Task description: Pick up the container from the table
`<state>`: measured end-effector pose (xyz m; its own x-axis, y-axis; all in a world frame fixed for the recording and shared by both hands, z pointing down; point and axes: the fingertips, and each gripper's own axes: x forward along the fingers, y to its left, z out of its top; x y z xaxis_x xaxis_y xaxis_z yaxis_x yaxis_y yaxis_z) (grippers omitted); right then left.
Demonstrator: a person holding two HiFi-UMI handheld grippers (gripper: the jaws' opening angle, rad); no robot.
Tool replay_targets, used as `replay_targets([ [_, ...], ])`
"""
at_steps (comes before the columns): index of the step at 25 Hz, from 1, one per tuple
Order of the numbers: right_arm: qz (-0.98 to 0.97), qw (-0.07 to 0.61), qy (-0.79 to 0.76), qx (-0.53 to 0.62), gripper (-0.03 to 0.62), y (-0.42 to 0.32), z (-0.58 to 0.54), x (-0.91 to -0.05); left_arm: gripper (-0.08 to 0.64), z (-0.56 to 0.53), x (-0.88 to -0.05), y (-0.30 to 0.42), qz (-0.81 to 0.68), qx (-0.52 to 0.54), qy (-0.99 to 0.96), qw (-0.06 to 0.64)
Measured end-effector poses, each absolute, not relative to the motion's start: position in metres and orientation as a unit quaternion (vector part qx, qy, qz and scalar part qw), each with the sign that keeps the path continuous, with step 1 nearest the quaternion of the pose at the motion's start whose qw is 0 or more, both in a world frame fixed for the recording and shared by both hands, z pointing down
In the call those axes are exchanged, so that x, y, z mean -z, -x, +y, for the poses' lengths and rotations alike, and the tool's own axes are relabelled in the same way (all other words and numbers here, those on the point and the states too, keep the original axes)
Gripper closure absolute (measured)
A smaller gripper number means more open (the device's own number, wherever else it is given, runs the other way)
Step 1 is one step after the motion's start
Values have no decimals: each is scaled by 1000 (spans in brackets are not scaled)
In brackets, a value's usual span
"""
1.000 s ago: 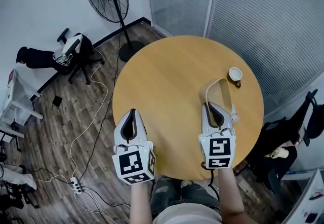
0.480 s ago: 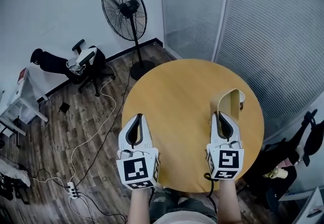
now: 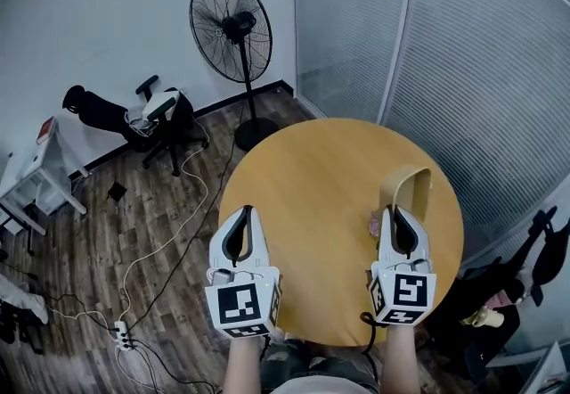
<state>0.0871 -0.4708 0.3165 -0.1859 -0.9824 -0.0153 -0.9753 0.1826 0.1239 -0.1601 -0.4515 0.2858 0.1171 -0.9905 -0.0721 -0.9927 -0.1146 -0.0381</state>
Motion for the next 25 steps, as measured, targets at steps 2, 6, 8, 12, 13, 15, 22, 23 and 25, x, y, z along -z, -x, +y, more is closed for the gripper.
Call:
replay_targets([
  [2, -769, 30, -637, 54, 545, -86, -467, -315, 560, -448, -285, 161, 665, -17, 746, 39],
  [6, -768, 22, -637, 56, 546, -86, -463, -311, 560, -443, -283, 162, 666, -19, 745, 40],
  [8, -768, 19, -637, 55, 546, -87, -464, -308, 560, -444, -281, 160, 665, -19, 746, 41],
  [12, -767, 17, -640, 53, 546, -85, -457, -312, 560, -438, -285, 163, 662, -19, 748, 41],
  [13, -766, 17, -640, 54, 546, -84, -455, -313, 560, -437, -286, 164, 662, -20, 748, 41],
  [15, -766, 18, -641, 54, 546, -84, -456, -312, 560, -438, -285, 165, 663, -21, 747, 40],
  [22, -764, 19, -643, 53, 546, -89, -459, -310, 560, -443, -284, 161, 662, -21, 749, 37],
  [23, -764, 19, -643, 53, 546, -89, -460, -310, 560, -444, -283, 161, 661, -21, 749, 36],
  [25, -763, 19, -644, 53, 546, -91, -462, -310, 560, -445, -284, 159, 661, -20, 749, 35],
])
